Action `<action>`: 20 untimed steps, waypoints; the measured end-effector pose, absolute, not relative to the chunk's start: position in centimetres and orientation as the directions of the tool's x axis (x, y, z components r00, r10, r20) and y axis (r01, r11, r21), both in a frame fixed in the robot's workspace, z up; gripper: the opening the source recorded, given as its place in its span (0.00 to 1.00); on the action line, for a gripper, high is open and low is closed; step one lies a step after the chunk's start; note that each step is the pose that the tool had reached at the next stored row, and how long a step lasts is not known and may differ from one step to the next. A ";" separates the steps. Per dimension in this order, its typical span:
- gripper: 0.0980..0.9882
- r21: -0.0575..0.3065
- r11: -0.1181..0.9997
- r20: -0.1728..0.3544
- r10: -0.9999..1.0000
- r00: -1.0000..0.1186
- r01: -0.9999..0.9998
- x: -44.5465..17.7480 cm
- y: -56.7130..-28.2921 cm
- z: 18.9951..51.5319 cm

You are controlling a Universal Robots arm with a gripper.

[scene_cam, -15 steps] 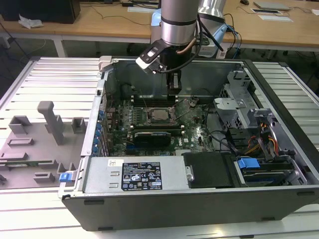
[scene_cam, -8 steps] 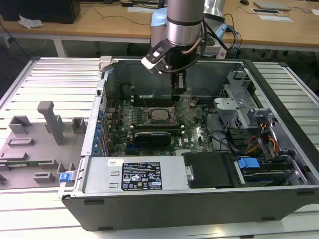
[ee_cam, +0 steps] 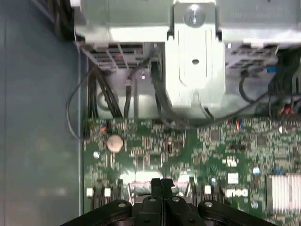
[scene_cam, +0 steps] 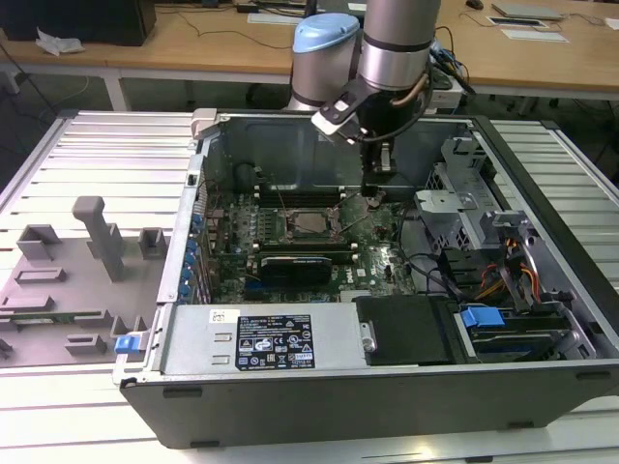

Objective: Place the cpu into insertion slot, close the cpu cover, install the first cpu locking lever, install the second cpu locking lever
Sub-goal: 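Close the cpu cover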

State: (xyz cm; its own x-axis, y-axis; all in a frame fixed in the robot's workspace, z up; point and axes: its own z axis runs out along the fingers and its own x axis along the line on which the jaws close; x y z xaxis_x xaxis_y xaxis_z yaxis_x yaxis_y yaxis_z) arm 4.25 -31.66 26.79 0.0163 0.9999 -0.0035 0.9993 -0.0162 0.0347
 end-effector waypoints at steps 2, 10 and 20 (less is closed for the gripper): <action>0.01 0.035 -0.016 -0.003 1.000 0.016 0.999 4.8 -31.7 26.8; 0.01 0.030 -0.016 -0.004 1.000 0.016 0.999 5.9 -31.7 25.6; 0.01 0.010 -0.016 -0.004 1.000 0.016 1.000 6.1 -31.7 24.5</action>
